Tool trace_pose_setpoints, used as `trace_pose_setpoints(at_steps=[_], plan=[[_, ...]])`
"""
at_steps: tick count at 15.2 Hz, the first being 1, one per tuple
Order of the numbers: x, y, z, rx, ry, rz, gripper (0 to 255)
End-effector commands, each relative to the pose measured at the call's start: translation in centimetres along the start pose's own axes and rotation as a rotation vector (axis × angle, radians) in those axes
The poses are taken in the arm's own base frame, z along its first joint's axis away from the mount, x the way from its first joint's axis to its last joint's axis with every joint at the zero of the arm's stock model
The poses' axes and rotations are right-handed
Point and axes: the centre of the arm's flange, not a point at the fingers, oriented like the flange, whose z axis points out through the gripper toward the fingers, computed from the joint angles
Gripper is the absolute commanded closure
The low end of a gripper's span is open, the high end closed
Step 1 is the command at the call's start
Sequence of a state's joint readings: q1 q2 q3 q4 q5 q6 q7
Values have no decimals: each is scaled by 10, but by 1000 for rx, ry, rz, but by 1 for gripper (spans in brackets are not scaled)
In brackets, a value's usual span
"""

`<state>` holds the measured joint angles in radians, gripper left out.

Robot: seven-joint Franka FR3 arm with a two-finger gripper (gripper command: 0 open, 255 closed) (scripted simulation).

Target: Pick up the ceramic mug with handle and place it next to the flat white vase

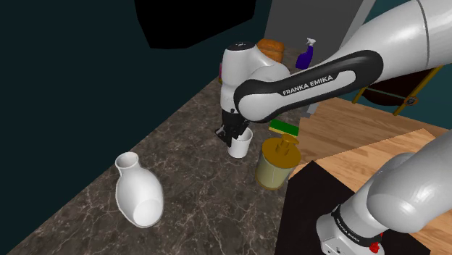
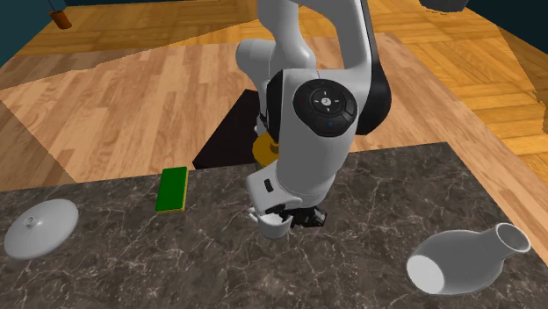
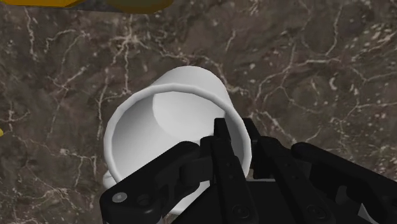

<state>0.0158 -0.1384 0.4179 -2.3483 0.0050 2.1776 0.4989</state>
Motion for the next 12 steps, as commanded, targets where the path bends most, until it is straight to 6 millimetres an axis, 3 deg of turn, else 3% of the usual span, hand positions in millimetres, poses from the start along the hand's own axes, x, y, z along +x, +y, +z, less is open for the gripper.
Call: trace_pose_setpoints(at_steps=[1, 12], plan=[[0, 0, -11, 0, 0, 0, 255], [-1, 4, -69, 0, 0, 0, 255]])
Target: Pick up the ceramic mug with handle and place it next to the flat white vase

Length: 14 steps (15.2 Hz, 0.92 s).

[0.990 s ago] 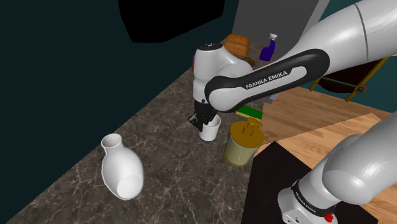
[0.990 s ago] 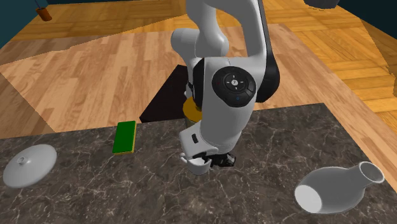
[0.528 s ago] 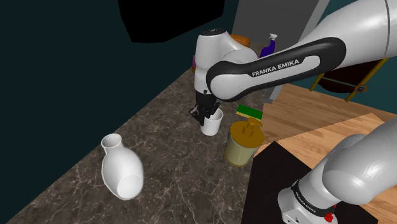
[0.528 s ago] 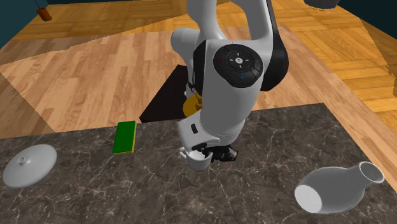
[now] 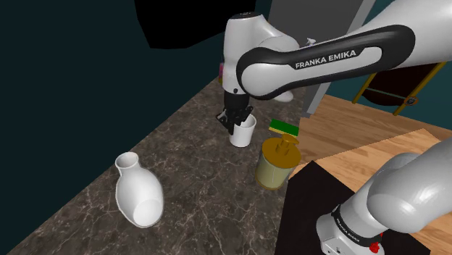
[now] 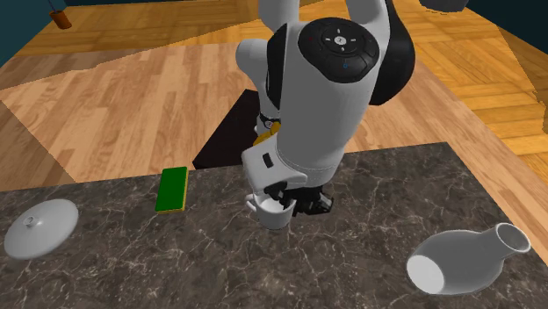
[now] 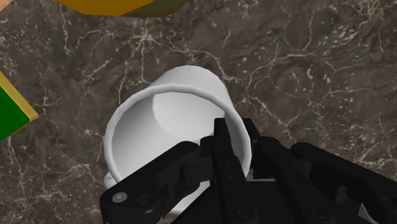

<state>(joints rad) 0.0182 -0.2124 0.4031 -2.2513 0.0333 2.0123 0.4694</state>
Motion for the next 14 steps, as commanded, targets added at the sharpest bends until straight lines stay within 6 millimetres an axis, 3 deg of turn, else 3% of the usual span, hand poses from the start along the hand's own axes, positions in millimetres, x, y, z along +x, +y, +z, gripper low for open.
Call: trace_pose_setpoints(at_steps=[1, 14], plan=[[0, 0, -11, 0, 0, 0, 255], [-1, 5, -79, 0, 0, 0, 255]])
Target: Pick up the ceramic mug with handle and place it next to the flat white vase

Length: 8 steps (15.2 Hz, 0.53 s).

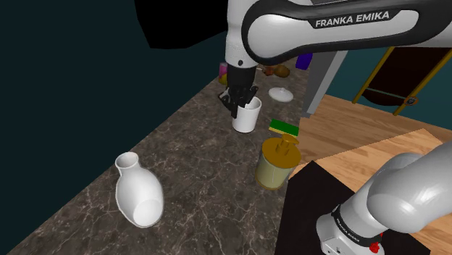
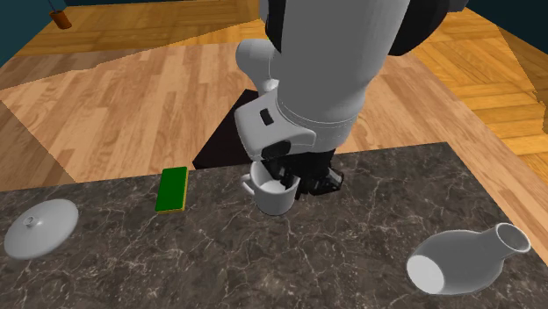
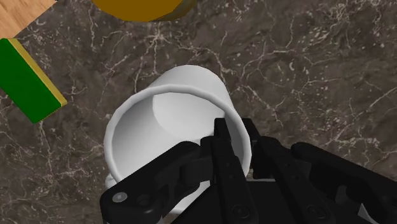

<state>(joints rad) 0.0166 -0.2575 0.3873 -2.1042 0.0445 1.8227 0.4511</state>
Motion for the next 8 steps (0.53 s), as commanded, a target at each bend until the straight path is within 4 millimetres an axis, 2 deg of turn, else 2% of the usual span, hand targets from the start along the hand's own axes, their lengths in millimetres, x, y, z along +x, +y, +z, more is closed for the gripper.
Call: trace_pose_setpoints(at_steps=[1, 8], plan=[[3, 13, -5, 0, 0, 0, 255], [25, 102, 1, 0, 0, 0, 255]])
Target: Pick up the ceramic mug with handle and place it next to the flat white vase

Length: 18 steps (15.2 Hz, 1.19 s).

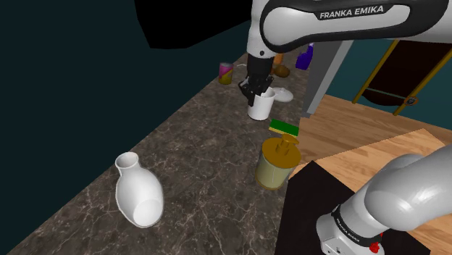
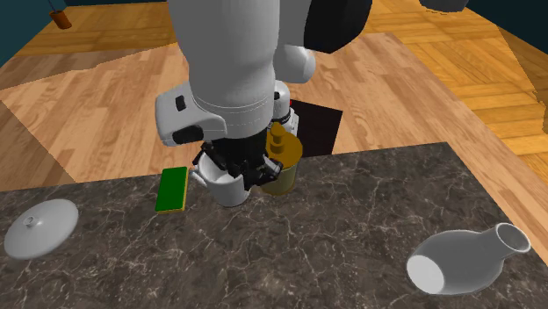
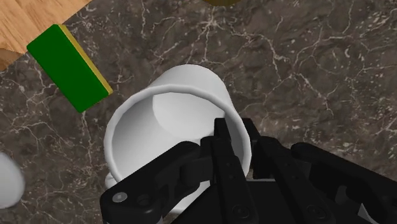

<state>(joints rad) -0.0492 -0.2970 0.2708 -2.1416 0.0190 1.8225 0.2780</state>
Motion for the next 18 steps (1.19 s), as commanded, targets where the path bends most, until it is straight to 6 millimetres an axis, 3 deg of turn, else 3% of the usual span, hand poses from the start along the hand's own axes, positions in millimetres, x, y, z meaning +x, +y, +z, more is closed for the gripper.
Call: trace_pose_setpoints(at_steps=[1, 18], plan=[[5, 26, 1, 0, 0, -1, 255], [58, 244, 14, 0, 0, -1, 255]])
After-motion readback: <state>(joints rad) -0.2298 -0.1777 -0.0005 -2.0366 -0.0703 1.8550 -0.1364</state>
